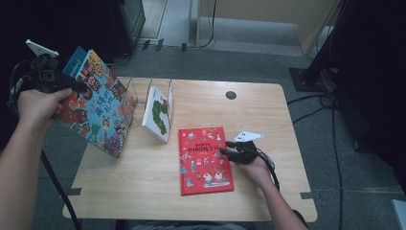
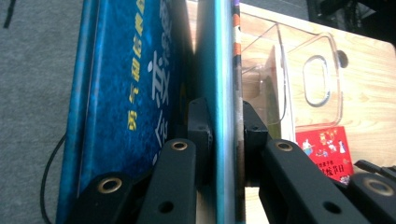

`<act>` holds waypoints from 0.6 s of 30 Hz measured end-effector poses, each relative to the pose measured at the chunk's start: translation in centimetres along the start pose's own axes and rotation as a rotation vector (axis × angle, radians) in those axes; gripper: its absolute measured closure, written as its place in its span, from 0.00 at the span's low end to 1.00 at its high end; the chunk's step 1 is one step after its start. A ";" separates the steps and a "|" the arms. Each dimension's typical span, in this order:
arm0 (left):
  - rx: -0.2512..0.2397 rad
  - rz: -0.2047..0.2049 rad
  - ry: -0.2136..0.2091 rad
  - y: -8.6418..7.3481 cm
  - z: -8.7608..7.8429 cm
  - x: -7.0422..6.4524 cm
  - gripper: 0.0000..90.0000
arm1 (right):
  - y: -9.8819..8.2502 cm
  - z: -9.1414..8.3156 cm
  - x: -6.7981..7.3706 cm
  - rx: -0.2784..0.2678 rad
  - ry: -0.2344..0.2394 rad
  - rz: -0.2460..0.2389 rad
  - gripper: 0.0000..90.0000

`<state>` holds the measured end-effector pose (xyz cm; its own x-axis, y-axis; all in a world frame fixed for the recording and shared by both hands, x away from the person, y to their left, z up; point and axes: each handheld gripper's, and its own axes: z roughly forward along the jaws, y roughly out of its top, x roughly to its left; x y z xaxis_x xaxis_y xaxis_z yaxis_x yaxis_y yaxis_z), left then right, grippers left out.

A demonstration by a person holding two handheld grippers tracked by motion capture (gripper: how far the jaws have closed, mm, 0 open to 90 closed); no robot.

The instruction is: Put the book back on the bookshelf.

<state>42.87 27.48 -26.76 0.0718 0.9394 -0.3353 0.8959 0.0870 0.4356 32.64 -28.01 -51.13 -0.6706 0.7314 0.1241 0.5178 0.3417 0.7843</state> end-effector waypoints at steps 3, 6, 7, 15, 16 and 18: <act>0.025 0.027 0.025 -0.2 0.5 -0.3 0.89 | 0.0 -0.1 0.0 -0.004 0.002 0.003 0.62; 0.023 0.044 0.026 -0.4 0.8 -0.6 0.89 | 0.0 -0.1 0.0 -0.005 0.003 0.008 0.62; 0.025 0.045 0.027 -0.4 0.8 -0.6 0.89 | 0.0 -0.1 0.0 -0.005 0.004 0.007 0.62; 0.035 0.039 0.010 -0.3 0.4 -0.5 0.85 | 0.0 -0.2 -0.1 -0.003 0.004 0.011 0.62; 0.035 0.036 0.016 -0.2 0.2 -0.7 0.82 | 0.0 -0.2 -0.1 -0.004 0.003 0.010 0.62; 0.034 0.040 0.024 -0.2 -0.2 -1.0 0.78 | 0.0 -0.2 -0.1 -0.005 0.003 0.010 0.62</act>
<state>42.57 26.63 -26.35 0.0975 0.9495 -0.2983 0.9071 0.0385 0.4191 32.61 -28.18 -51.03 -0.6668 0.7331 0.1340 0.5222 0.3314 0.7858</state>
